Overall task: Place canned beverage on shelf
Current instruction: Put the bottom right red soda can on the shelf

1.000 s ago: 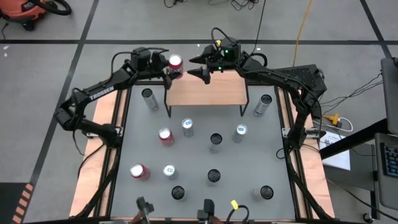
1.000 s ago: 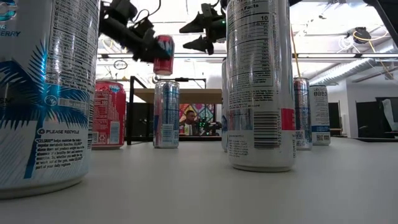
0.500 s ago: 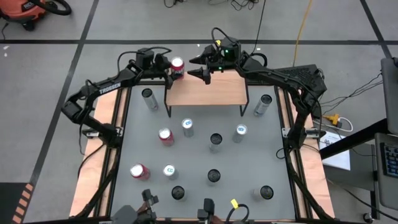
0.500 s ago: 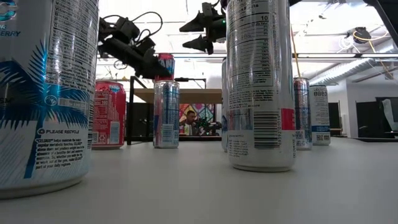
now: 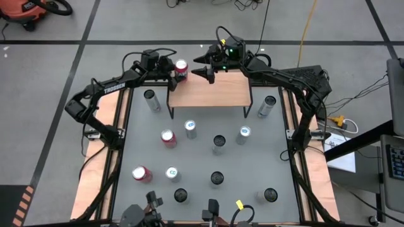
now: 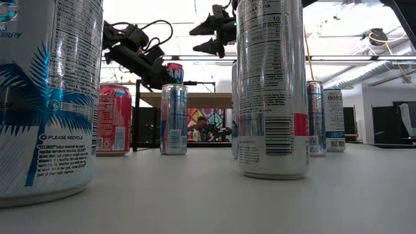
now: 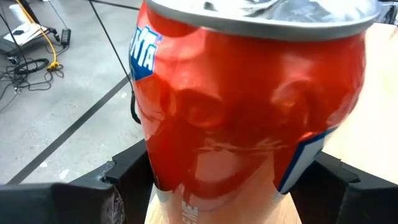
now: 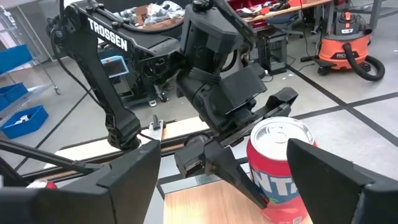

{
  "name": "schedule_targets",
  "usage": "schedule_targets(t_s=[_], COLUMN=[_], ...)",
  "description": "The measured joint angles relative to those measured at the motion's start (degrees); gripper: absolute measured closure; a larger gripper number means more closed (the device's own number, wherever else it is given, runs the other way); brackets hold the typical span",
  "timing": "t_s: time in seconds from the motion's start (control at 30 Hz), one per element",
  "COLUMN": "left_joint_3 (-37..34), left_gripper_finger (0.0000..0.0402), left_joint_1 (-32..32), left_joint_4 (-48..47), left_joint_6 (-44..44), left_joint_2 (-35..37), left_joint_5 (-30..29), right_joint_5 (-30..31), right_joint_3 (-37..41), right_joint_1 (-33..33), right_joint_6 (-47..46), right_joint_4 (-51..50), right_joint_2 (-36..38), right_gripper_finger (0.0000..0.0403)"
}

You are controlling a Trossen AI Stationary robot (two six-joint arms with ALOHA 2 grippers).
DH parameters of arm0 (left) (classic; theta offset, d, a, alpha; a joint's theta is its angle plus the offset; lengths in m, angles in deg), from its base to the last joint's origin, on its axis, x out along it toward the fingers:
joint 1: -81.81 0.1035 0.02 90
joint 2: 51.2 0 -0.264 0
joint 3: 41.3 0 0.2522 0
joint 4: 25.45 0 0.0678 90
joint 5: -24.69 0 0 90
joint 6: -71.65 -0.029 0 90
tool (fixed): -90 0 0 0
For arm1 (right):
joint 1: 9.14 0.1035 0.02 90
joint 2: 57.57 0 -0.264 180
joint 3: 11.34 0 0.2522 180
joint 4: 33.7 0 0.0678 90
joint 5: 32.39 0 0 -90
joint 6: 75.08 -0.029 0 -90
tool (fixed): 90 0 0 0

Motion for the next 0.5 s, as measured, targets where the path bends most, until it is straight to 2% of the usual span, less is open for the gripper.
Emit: schedule_targets(t_s=[0.2,0.5], left_joint_3=[0.11,-0.06], left_gripper_finger=[0.0106,0.0033], left_joint_1=[-0.09,-0.09], left_joint_4=[-1.27,-2.56], left_joint_6=[0.09,-0.02], left_joint_2=[0.04,-0.07], left_joint_5=[-0.07,-0.85], right_joint_5=[-0.17,-0.19], right_joint_3=[0.00,0.00], right_joint_1=[0.02,0.02], right_joint_6=[0.00,0.00], right_joint_4=[-0.02,-0.74], right_joint_2=[0.00,0.02], right_gripper_finger=[0.0083,0.0083])
